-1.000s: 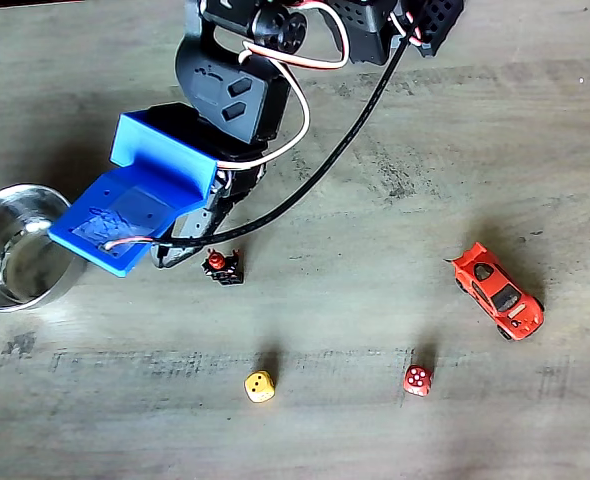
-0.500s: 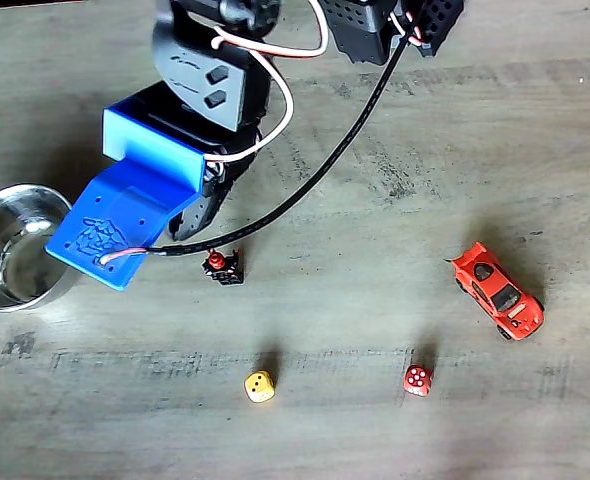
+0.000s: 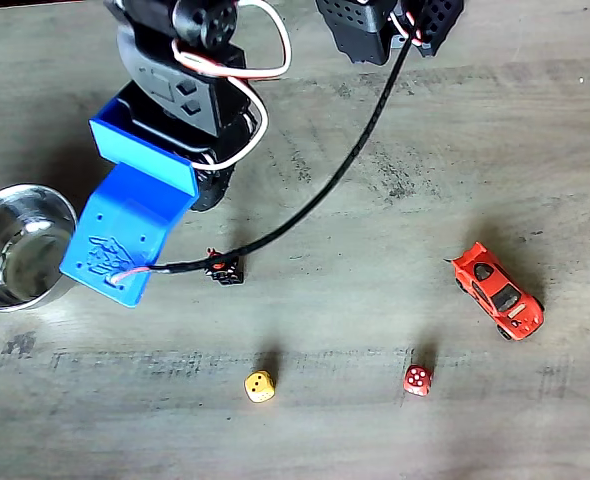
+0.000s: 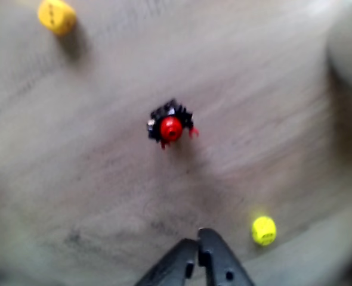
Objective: Pick up the lego figure and place in bowl
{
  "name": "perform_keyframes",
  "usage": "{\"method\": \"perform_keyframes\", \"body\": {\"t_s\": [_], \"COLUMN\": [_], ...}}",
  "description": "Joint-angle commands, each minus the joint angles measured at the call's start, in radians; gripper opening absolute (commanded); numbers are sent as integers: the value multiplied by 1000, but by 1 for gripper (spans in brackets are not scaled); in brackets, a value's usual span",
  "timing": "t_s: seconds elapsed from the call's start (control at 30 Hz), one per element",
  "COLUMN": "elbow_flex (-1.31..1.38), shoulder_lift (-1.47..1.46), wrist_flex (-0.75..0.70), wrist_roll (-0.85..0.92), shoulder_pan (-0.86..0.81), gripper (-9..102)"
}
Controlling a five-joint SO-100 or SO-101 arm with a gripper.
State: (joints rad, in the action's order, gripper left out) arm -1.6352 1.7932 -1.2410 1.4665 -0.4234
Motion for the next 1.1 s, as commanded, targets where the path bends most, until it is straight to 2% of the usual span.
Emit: {"method": "perform_keyframes", "body": {"t_s": [0.0,0.33,0.8,1.07], "elbow_flex": [71,133,215,224], "shoulder_lift": [-9,-71,-112,-193], "wrist_flex": [-5,3,12,98], "wrist_roll": [-75,-422,-808,-873], "shoulder_pan": [-9,-8,-9,-17], "gripper": [0,0,0,0]}}
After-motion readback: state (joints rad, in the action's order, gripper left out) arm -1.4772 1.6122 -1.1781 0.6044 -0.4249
